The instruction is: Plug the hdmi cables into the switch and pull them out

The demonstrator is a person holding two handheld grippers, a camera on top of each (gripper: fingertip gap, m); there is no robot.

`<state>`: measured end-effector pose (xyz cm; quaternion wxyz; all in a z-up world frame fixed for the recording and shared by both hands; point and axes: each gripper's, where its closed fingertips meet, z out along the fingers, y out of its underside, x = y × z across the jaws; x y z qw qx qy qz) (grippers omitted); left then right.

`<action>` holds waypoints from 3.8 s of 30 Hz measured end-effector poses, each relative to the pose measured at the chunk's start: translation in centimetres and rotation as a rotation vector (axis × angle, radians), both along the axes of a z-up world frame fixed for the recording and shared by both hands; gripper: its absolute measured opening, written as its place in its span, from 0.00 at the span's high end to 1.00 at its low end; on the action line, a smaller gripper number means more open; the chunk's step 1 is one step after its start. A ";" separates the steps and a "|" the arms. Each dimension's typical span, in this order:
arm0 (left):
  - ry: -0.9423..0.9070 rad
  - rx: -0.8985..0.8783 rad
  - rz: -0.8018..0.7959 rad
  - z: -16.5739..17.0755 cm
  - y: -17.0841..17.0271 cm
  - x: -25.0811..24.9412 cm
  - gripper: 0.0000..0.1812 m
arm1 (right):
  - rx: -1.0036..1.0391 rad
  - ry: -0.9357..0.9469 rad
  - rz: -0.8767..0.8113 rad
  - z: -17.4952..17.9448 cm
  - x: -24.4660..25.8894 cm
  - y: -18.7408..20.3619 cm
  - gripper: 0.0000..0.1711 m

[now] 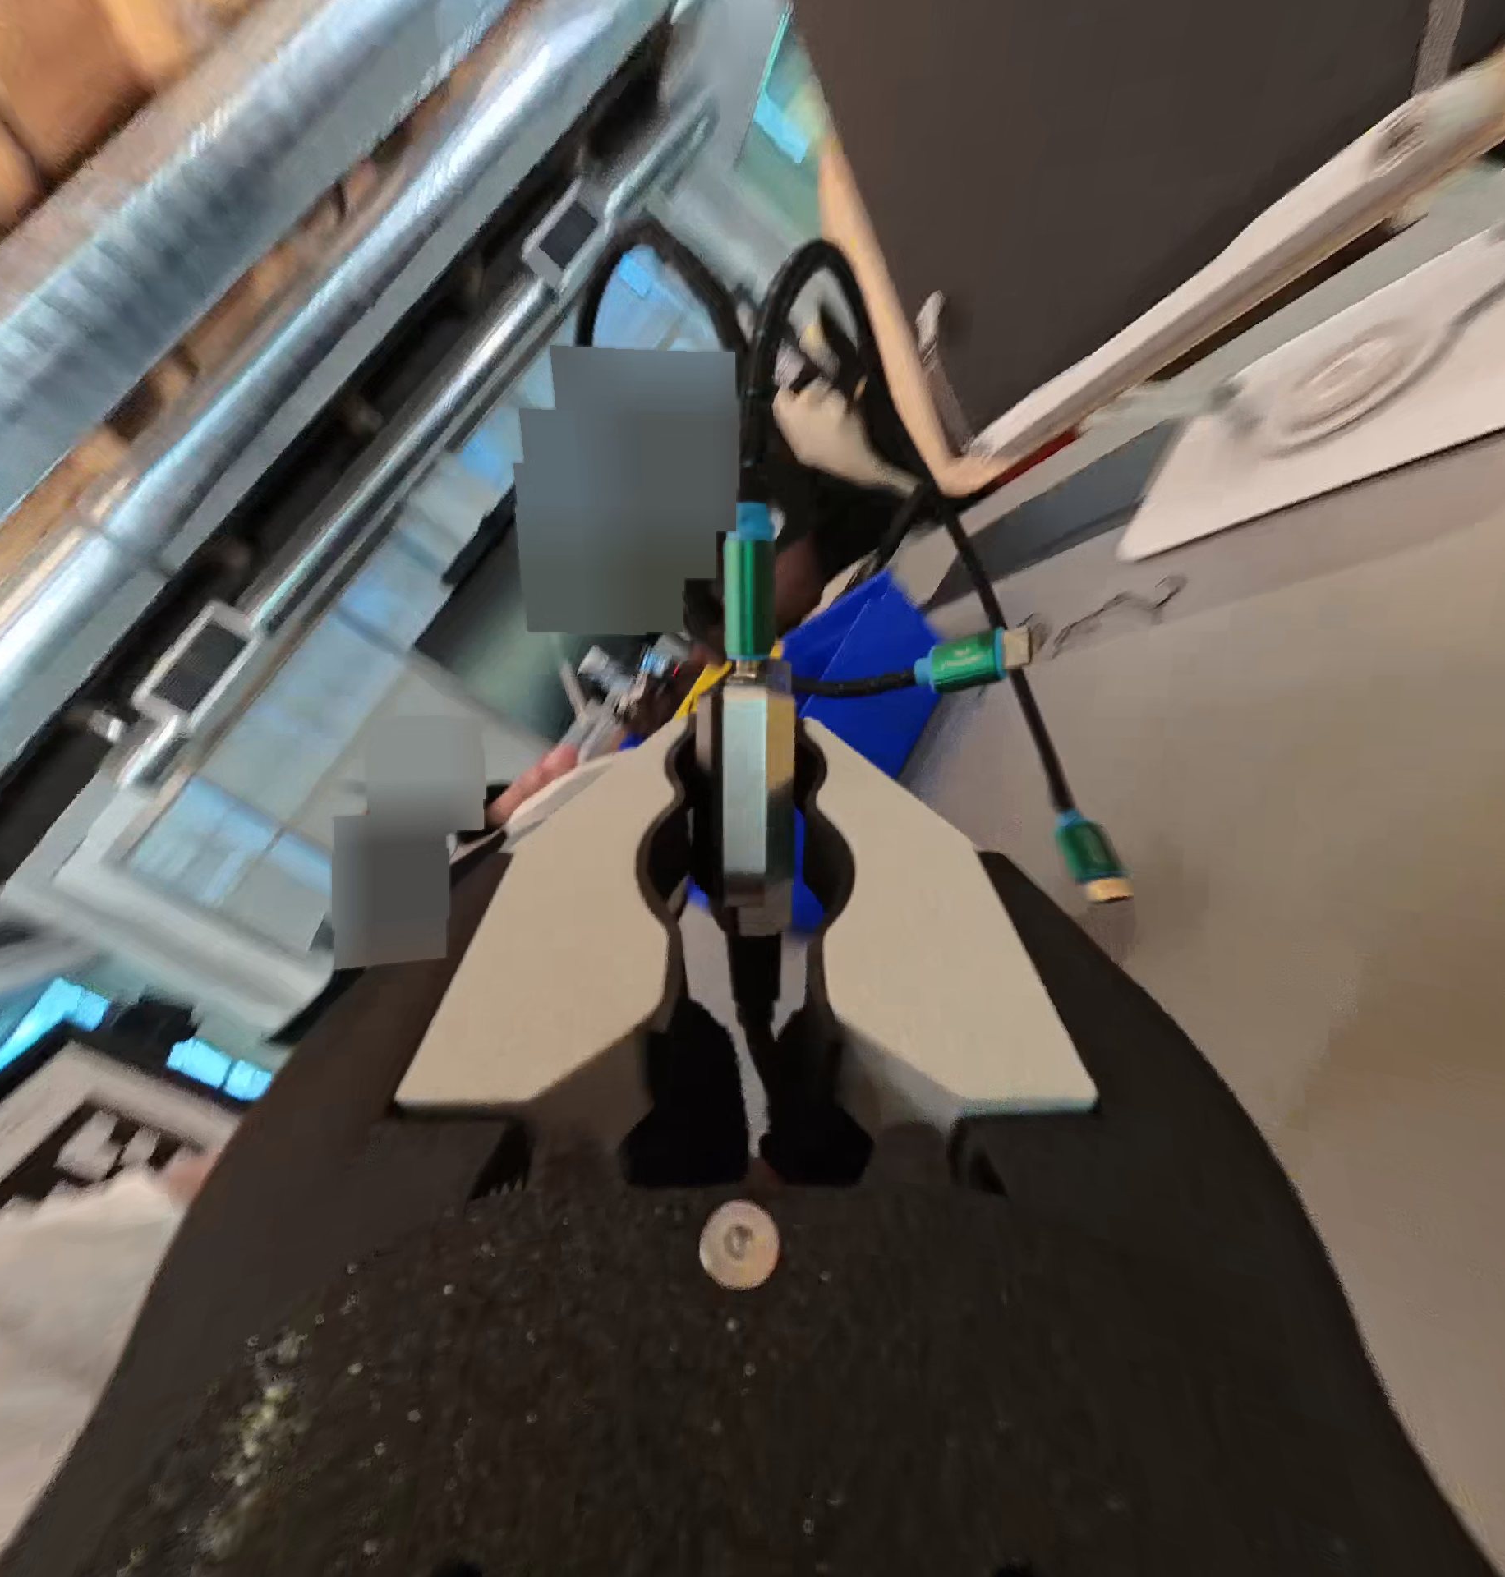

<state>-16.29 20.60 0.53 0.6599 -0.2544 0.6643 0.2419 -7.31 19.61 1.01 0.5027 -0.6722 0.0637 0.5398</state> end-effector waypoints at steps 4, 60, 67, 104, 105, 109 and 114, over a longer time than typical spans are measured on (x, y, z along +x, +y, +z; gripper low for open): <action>-0.252 -0.566 0.174 0.5 1.4 -2.9 0.85 | 0.016 0.072 -0.274 1.4 4.2 2.6 0.89; -0.161 -0.356 0.126 -8.0 -2.6 1.3 0.71 | -0.276 0.214 -0.168 -8.7 0.7 -1.2 0.94; -0.185 -0.081 0.116 -9.4 -4.5 3.3 0.70 | -0.341 0.215 -0.178 -8.6 -1.8 -2.3 0.94; -0.441 -0.382 0.066 -9.4 -3.9 2.1 0.88 | 0.493 -0.717 -0.130 -7.3 -6.1 -6.8 0.83; -0.433 -0.381 0.065 -9.5 -3.9 2.1 0.88 | 0.506 -0.718 -0.130 -7.2 -6.1 -6.9 0.84; -0.407 -0.367 0.067 -10.1 -4.3 2.5 0.88 | 0.485 -0.738 -0.102 -7.9 -6.2 -6.7 0.87; -0.373 -0.367 0.079 -10.8 -3.9 2.9 0.88 | 0.413 -0.764 -0.073 -8.6 -5.6 -6.3 0.89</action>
